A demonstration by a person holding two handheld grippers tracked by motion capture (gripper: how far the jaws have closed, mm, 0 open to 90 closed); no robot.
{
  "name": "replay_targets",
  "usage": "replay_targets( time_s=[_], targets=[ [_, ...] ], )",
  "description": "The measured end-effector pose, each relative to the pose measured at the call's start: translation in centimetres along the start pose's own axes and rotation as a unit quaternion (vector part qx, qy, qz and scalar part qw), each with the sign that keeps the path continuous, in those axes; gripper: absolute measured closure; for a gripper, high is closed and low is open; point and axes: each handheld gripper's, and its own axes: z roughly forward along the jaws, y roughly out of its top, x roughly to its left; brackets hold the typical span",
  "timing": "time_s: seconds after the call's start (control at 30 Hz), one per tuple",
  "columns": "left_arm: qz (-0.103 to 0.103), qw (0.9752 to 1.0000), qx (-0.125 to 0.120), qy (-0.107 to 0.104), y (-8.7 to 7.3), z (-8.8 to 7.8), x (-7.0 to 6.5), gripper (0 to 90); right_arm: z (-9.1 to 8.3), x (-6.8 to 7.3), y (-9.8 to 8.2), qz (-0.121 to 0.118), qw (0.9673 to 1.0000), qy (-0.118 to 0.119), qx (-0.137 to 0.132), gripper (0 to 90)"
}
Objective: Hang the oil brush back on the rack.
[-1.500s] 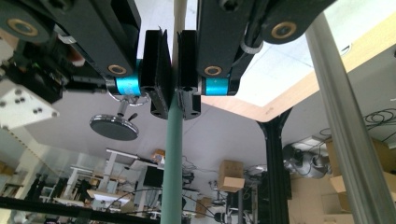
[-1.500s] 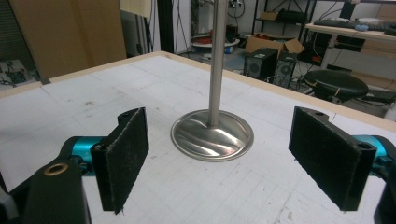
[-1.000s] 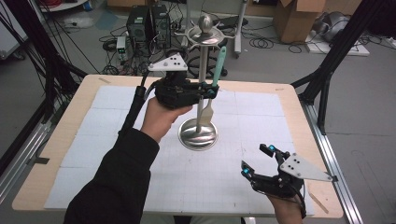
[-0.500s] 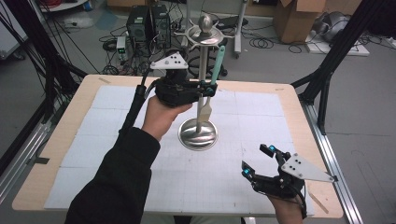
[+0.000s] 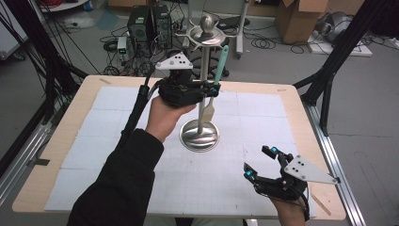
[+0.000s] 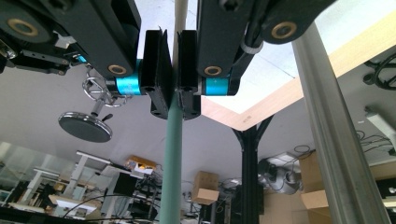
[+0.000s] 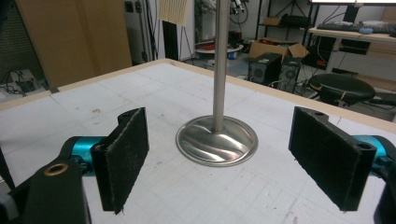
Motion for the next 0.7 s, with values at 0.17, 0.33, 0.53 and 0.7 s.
replay_targets(
  time_s=[0.17, 0.33, 0.53, 0.7],
  targets=[
    [0.004, 1.0000, 0.000, -0.003, 0.01, 0.06, -0.20, 84.2, -0.01, 0.00, 0.01, 0.001, 1.0000, 0.000, 0.001, 18.9],
    [-0.004, 1.0000, -0.002, 0.002, 0.11, 0.06, 0.11, 84.2, -0.02, 0.04, 0.01, 0.002, 1.0000, 0.001, 0.001, 18.9],
    [-0.006, 0.9998, 0.010, 0.013, -0.04, 0.29, 0.42, 84.2, -0.05, -0.01, 0.01, 0.003, 1.0000, 0.001, -0.001, 18.9],
    [-0.002, 0.9997, 0.008, 0.022, -0.24, 0.31, 0.38, 84.0, -0.13, -0.04, 0.02, 0.003, 1.0000, 0.001, -0.001, 18.9]
  ],
)
